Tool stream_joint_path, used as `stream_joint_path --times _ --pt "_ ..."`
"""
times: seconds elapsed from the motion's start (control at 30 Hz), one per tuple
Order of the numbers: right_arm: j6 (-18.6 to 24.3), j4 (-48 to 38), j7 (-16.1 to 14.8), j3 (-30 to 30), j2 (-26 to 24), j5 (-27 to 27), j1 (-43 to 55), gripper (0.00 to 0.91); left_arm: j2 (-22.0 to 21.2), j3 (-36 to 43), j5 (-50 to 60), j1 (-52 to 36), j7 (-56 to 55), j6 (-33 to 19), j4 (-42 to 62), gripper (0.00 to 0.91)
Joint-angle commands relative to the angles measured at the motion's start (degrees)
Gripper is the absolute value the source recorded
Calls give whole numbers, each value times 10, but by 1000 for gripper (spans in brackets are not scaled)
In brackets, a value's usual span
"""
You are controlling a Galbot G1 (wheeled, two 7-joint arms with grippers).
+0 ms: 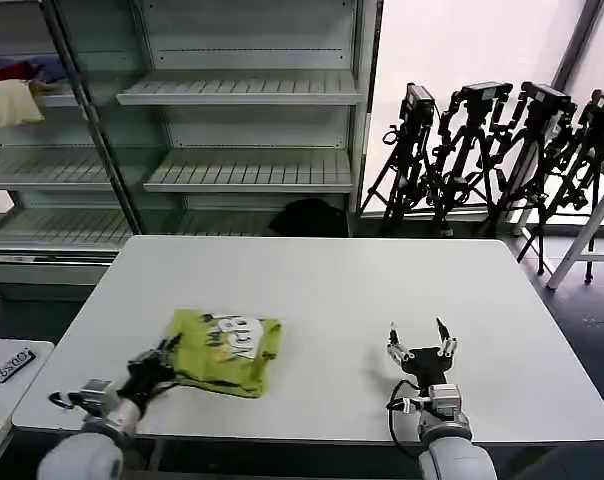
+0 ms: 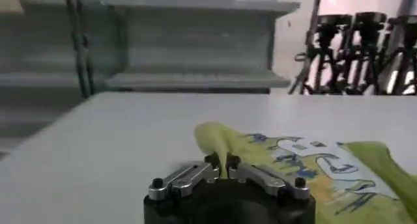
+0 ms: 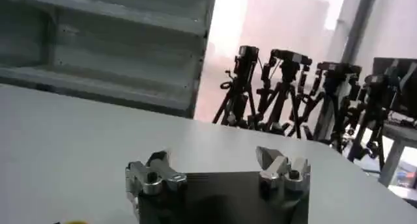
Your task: Fold and organize the clothes.
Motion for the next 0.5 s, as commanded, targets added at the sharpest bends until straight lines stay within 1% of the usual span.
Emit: stream_joint_path --times 0.03,0.1,0.2,0.27,0.3,0.33,0.37,0.4,0.43,0.47,0.5 --pt "5 -10 0 0 0 1 1 907 215 -224 10 -10 78 -26 53 0" --pt "6 -14 -1 -1 0 1 2 907 248 -243 9 -18 91 -25 50 0" --pt "9 -20 0 -2 0 1 3 907 292 -248 6 -39 109 -19 34 0" --pt "9 -22 1 -5 1 1 3 907 313 -230 13 -56 120 -10 10 0" --pt "10 -24 1 -6 1 1 2 907 316 -222 19 -57 122 -9 5 0" --pt "11 -25 2 -7 1 1 2 907 317 -197 31 -58 123 -5 -14 0" --pt "12 -28 3 -8 2 1 2 907 301 -156 70 -47 132 -5 -41 0" --pt "14 -30 5 -8 2 1 1 907 291 -141 89 -45 132 -7 -53 0" --pt "17 -33 6 -9 3 1 0 907 259 -86 129 -33 133 -9 -69 0" --pt "20 -36 7 -10 4 0 -3 907 216 -26 191 -26 135 -20 -79 0" --pt "21 -37 8 -10 4 0 -3 907 197 11 220 -25 132 -24 -80 0"
